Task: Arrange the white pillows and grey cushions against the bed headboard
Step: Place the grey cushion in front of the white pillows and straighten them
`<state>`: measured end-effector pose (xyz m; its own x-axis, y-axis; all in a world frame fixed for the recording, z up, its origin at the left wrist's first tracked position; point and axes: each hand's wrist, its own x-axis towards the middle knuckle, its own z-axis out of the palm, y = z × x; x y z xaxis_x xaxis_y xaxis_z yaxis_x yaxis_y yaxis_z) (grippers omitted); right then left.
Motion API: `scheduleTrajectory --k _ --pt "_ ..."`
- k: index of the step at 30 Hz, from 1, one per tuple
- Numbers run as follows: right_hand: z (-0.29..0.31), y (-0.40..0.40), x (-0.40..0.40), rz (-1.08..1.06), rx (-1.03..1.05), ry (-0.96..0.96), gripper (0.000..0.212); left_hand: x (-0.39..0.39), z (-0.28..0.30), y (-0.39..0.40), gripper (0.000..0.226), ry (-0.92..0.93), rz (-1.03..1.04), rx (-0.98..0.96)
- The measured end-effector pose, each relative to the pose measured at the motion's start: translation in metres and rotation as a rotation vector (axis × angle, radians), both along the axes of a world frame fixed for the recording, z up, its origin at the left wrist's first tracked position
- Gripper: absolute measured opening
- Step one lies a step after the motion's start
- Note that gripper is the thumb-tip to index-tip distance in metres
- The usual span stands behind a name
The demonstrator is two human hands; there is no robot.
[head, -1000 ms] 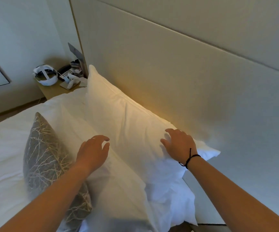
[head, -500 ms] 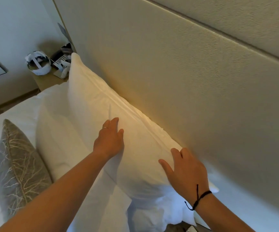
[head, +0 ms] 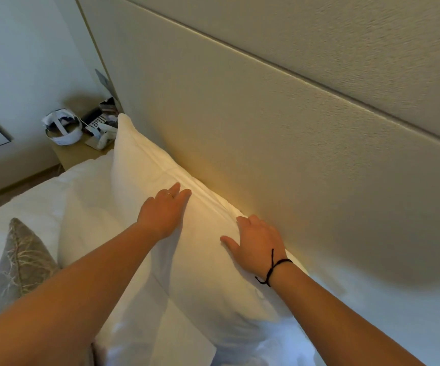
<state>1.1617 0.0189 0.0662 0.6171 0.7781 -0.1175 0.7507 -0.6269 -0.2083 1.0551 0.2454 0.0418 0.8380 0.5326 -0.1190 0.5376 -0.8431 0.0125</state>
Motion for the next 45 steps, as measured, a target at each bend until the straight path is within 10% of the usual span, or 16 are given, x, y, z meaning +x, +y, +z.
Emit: scheduleTrajectory --k 15,19,37,45 --pt "-0.042 0.082 -0.004 0.024 -0.056 0.309 0.051 0.078 0.006 0.119 0.077 0.602 -0.441 0.366" --pt "-0.049 0.09 -0.009 0.021 -0.012 0.324 0.035 0.088 0.004 0.133 0.046 0.783 -0.441 0.316" --pt "-0.017 0.114 0.003 -0.137 0.402 0.316 0.027 0.116 0.069 0.182 0.015 0.279 -0.469 0.485" --pt "-0.019 0.074 0.009 -0.166 0.226 0.362 0.054 0.079 0.025 0.105 0.043 0.194 -0.352 0.089"
